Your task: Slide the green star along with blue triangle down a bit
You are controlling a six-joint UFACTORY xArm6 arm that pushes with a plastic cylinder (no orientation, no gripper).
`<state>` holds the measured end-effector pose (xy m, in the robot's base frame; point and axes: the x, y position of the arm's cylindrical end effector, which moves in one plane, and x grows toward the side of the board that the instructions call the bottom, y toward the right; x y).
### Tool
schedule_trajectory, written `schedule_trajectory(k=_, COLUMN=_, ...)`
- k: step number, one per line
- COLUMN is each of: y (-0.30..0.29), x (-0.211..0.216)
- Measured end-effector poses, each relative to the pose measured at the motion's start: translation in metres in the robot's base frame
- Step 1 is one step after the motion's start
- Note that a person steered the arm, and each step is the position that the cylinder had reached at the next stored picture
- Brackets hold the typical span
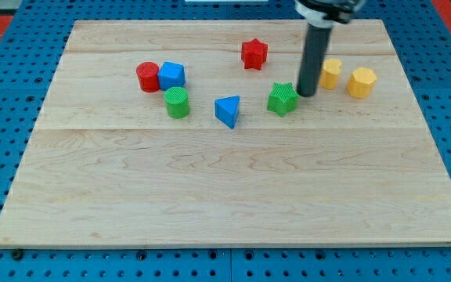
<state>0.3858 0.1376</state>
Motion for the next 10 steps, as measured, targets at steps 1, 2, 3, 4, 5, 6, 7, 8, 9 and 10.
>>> schedule_trajectory(k=1, y=-0.027, x=-0.004)
schedule_trajectory(k=2, y=-0.036, x=-0.061)
schedule_trajectory(k=3, y=-0.042, x=-0.061)
schedule_trajectory(k=4, y=-0.031, x=-0.021)
schedule_trajectory(k=5, y=-0.009, x=0.009)
schedule_trajectory(k=6, y=-0.074, x=-0.037)
schedule_trajectory(k=7, y=-0.080, x=-0.053)
schedule_trajectory(k=8, y=-0.062, x=-0.034)
schedule_trajectory(k=9, y=-0.063, x=-0.009)
schedule_trajectory(k=10, y=-0.125, x=-0.010)
